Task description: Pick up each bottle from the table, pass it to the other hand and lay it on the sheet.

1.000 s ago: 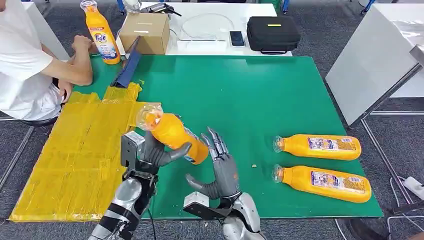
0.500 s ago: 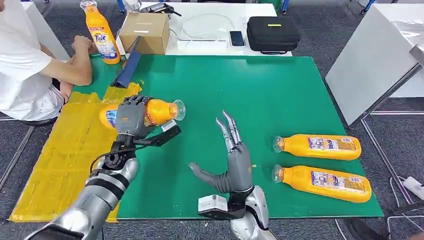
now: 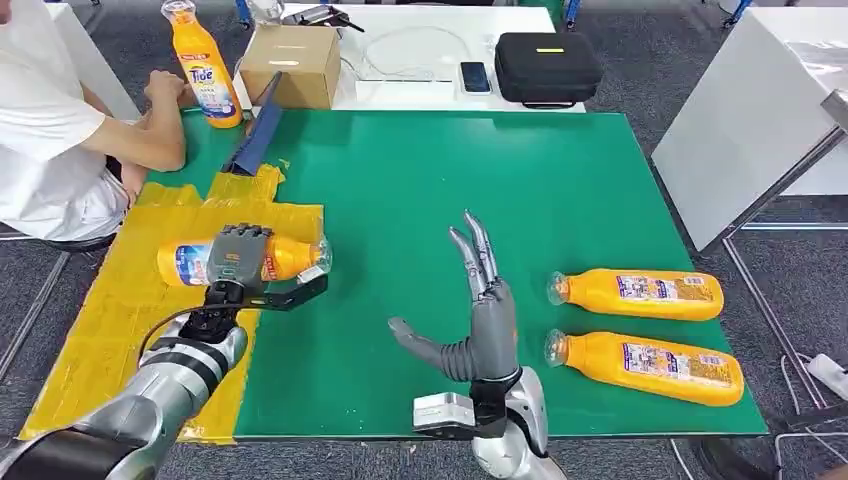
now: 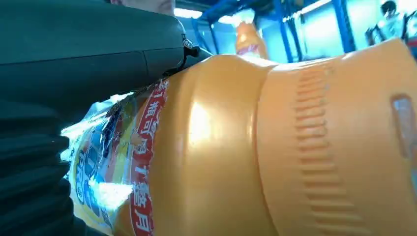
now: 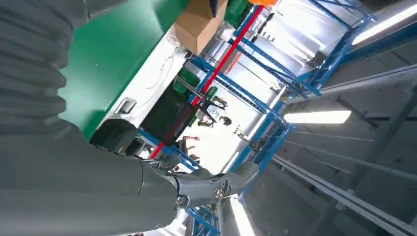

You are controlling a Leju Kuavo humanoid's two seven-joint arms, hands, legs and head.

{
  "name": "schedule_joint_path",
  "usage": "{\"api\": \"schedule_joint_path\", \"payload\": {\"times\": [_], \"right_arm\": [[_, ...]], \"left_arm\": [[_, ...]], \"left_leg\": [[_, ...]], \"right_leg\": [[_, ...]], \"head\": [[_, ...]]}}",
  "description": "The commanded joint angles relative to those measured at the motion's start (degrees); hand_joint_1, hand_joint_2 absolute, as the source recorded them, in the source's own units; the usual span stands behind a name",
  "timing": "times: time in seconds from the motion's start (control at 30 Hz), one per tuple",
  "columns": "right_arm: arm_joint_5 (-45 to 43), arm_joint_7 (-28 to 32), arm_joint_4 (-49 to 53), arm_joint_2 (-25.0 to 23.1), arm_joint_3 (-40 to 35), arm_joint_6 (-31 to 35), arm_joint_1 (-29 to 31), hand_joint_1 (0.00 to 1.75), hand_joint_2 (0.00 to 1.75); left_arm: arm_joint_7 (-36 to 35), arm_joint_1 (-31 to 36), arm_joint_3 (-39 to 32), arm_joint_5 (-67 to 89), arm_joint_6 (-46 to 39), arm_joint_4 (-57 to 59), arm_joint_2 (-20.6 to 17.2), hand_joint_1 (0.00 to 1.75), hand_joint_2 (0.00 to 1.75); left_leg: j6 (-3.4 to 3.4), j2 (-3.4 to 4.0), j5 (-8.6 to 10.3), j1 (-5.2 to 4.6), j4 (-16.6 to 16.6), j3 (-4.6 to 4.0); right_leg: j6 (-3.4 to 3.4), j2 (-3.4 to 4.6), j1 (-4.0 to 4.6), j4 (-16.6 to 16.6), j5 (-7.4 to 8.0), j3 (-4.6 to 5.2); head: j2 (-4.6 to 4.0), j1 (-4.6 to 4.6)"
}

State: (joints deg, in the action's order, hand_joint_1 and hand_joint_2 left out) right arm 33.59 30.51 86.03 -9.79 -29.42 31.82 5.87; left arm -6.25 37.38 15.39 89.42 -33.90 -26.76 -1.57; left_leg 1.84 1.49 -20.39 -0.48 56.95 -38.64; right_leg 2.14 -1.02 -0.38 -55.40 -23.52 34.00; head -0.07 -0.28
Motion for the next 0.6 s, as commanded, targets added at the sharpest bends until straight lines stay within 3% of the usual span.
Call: {"api": "schedule_joint_path", "payload": {"times": [0.03,0.17,0.2,0.6], "right_arm": [[-0.78,0.36,-2.21,2.44,-1.72,-0.42,2.69,0.0,1.75],[-0.81,0.41,-3.76,2.41,-2.33,-0.47,3.59,0.0,1.75],[-0.45,0.03,-4.28,2.74,-2.89,-0.86,3.9,0.0,1.75],[1.5,-1.63,-6.35,3.42,-3.35,-1.03,4.61,0.0,1.75]], "left_arm": [[-0.05,1.19,1.57,0.23,0.51,8.98,-3.25,1.75,1.75],[-0.58,0.42,0.45,-0.01,-0.34,10.15,-2.77,1.75,1.75],[-1.2,0.12,-0.61,-0.29,-2.33,9.85,-2.61,0.0,1.75],[7.21,-0.6,-8.09,-6.64,-6.1,8.1,-1.01,0.0,1.75]], "left_leg": [[-0.12,0.08,-0.14,0.03,0.01,0.27],[-0.13,0.08,-0.14,0.02,-0.02,0.34],[-0.1,0.07,-0.1,0.02,-0.03,0.24],[-0.14,-0.01,-0.16,0.03,0.0,0.38]], "right_leg": [[-0.05,0.23,0.0,0.01,-0.06,-0.23],[-0.07,0.23,-0.01,0.02,-0.06,-0.31],[-0.05,0.19,0.01,0.04,-0.02,-0.24],[-0.06,0.17,0.01,0.01,-0.1,-0.38]], "head": [[0.02,0.0],[0.0,0.0],[0.02,0.02],[0.0,0.0]]}}
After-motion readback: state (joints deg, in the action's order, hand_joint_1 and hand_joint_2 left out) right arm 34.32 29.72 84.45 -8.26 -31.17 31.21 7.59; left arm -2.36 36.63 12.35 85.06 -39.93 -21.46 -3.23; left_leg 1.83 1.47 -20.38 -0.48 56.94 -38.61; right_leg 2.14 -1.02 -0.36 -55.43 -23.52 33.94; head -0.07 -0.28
